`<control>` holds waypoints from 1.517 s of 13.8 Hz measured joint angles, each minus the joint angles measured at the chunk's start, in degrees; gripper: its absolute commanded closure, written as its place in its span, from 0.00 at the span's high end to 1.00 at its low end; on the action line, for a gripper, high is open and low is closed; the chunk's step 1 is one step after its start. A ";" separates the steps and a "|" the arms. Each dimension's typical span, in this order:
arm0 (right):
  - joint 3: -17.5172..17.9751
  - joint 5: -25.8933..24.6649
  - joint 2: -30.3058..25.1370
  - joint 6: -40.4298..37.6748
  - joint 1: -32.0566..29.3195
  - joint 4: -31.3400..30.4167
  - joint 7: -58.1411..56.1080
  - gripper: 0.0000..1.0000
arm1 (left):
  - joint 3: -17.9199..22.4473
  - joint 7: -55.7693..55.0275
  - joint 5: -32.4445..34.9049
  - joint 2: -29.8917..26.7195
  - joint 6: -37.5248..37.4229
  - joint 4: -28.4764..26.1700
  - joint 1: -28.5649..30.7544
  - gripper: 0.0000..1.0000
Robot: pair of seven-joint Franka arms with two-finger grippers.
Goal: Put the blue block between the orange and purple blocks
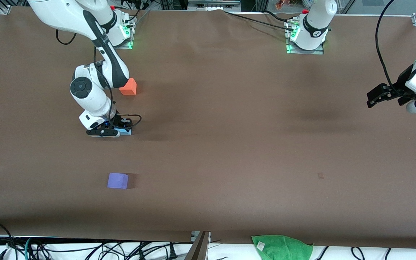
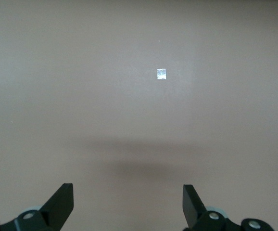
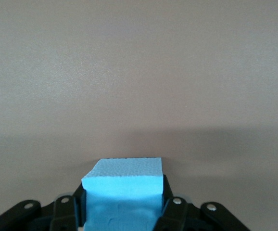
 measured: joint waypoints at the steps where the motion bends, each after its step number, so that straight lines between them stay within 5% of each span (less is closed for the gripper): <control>1: 0.00 0.00 0.04 0.58 0.00 -0.21 0.00 0.26 | 0.01 0.00 0.00 0.01 0.00 0.00 0.01 1.00; 7: 0.00 0.00 0.31 3.49 0.00 -1.39 0.00 0.31 | 0.04 0.00 0.00 0.02 -0.03 0.00 0.03 1.00; 9: 0.00 0.00 0.28 3.89 0.00 -1.59 0.00 1.00 | 0.15 0.00 0.00 0.02 -0.16 0.00 0.17 1.00; 15: 0.00 0.00 0.06 3.89 0.00 -1.07 -0.39 1.00 | 0.39 0.00 0.00 0.02 -0.38 0.00 0.22 1.00; 21: -0.11 0.00 -4.10 -15.49 0.00 9.02 -4.80 1.00 | 0.42 0.00 0.00 0.02 -0.42 0.00 0.22 1.00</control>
